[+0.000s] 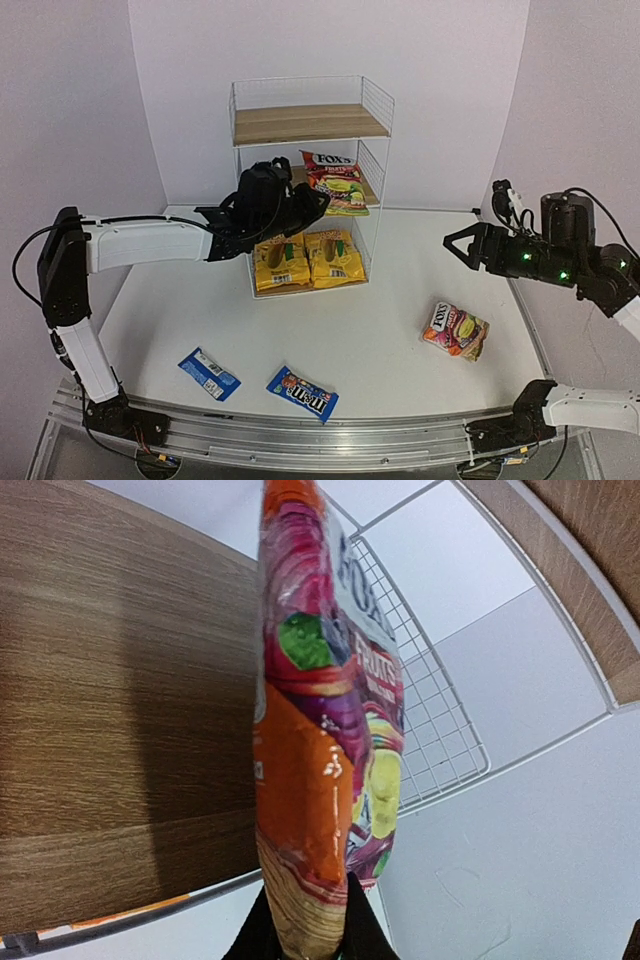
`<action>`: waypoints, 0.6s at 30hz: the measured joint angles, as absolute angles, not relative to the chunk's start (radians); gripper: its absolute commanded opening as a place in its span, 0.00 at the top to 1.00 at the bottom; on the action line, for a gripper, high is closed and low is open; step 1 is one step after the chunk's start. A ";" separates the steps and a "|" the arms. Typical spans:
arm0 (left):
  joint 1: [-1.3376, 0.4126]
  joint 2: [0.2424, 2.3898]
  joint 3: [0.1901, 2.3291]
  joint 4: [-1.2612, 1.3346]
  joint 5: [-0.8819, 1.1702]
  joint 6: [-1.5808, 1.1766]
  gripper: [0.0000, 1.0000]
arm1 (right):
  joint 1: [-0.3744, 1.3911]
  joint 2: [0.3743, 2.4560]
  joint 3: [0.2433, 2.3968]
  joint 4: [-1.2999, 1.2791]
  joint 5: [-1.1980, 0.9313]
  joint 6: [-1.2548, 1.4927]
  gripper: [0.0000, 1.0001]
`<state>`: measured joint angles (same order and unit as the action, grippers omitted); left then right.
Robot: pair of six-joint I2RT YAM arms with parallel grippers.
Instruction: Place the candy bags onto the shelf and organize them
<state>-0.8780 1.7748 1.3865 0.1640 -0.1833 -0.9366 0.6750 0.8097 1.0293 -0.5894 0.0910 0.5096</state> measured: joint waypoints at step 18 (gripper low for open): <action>-0.872 1.846 1.475 0.217 -0.188 -1.014 0.84 | 0.675 0.773 0.997 -0.564 0.096 0.555 0.24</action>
